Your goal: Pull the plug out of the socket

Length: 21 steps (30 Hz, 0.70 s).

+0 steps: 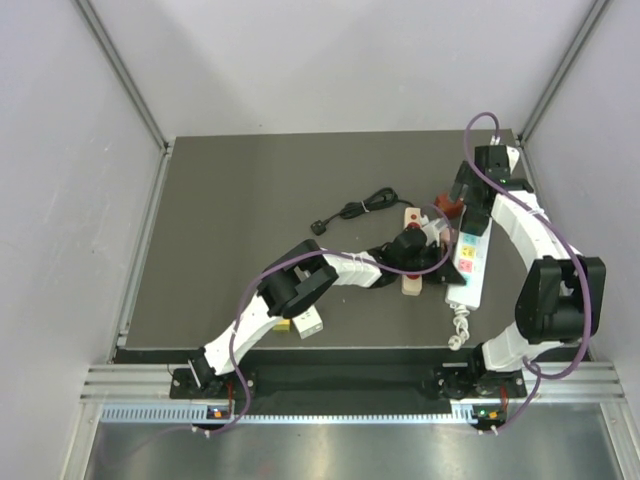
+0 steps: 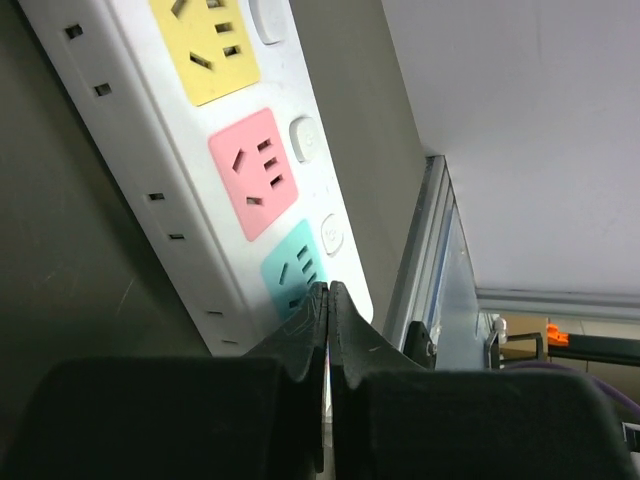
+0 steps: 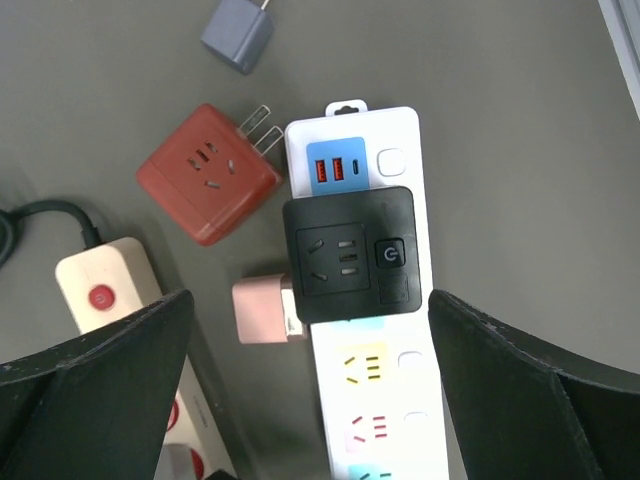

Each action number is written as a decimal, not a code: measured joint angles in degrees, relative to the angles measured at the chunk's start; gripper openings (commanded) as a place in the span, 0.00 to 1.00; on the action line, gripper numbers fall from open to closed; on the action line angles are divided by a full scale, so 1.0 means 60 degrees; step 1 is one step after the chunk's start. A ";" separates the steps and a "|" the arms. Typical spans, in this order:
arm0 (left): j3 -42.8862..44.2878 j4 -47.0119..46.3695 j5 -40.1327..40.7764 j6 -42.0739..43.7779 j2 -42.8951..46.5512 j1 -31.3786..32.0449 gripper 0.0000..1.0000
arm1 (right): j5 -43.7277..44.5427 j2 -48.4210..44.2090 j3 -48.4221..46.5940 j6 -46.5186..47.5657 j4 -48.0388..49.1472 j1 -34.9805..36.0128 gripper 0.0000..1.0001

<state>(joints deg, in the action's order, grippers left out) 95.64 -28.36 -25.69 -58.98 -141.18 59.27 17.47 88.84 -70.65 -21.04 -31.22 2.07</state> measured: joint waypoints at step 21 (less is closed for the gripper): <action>0.0189 -0.0011 0.0390 -0.0226 -0.0149 -0.0040 0.00 | 0.0922 0.1264 -0.0488 0.0310 0.0062 -0.0025 0.88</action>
<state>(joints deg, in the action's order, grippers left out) 96.77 -28.42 -23.35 -60.34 -142.08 59.02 23.00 96.42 -73.58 -19.18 -30.85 1.91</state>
